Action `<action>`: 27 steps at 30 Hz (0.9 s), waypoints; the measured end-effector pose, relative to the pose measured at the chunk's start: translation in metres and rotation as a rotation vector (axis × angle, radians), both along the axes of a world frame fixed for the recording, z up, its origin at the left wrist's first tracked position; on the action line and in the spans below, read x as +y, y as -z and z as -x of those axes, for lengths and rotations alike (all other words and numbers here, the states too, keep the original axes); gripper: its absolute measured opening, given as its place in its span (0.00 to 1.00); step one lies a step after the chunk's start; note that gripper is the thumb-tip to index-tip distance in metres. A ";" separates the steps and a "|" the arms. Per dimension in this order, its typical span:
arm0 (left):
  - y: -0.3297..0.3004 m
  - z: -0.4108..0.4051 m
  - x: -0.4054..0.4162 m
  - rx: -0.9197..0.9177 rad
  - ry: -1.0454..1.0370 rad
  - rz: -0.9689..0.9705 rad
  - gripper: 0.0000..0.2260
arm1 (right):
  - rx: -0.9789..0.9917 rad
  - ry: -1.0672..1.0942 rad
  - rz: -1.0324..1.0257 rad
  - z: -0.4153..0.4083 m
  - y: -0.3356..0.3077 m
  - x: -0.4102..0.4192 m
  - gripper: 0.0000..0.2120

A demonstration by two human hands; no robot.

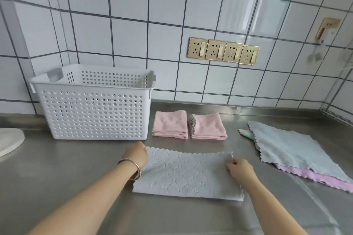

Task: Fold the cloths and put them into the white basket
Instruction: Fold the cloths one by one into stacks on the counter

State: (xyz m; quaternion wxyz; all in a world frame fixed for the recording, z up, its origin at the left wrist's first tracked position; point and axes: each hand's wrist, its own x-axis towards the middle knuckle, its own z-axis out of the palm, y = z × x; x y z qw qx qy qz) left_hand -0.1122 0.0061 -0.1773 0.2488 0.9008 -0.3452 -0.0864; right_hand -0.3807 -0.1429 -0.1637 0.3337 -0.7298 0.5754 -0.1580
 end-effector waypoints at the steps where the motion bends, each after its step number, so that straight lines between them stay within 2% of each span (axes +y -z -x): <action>1: 0.002 -0.002 -0.003 -0.008 -0.010 -0.025 0.14 | 0.019 0.012 -0.001 -0.003 0.001 -0.001 0.10; 6: 0.008 -0.010 -0.010 -0.059 -0.017 -0.049 0.14 | 0.102 0.042 0.025 -0.010 0.002 -0.005 0.13; 10: 0.010 -0.008 -0.013 -0.077 -0.002 -0.056 0.13 | 0.127 0.049 0.035 -0.013 0.001 -0.002 0.07; 12: 0.008 -0.001 -0.010 -0.156 -0.012 -0.055 0.13 | 0.104 0.076 0.058 -0.012 0.003 0.003 0.11; 14: 0.006 0.010 -0.007 -0.338 0.008 0.014 0.19 | 0.091 0.105 0.100 -0.009 0.005 0.011 0.18; 16: 0.001 0.028 -0.009 -0.472 0.134 0.105 0.26 | 0.105 0.131 0.150 -0.003 0.005 0.022 0.24; 17: -0.003 0.039 -0.013 -0.459 0.236 0.090 0.28 | 0.121 0.141 0.162 0.000 0.004 0.029 0.27; 20: -0.002 0.072 -0.026 -0.298 0.588 -0.140 0.29 | 0.176 0.154 0.129 0.011 0.008 0.052 0.32; 22: 0.004 0.085 -0.028 -0.301 0.763 -0.285 0.29 | 0.150 0.136 0.076 0.015 0.008 0.065 0.35; 25: 0.015 0.095 -0.029 -0.347 0.830 -0.363 0.30 | 0.133 0.093 -0.005 0.022 0.002 0.071 0.35; 27: 0.018 0.098 -0.028 -0.336 0.824 -0.398 0.31 | 0.181 0.072 -0.035 0.026 -0.001 0.069 0.30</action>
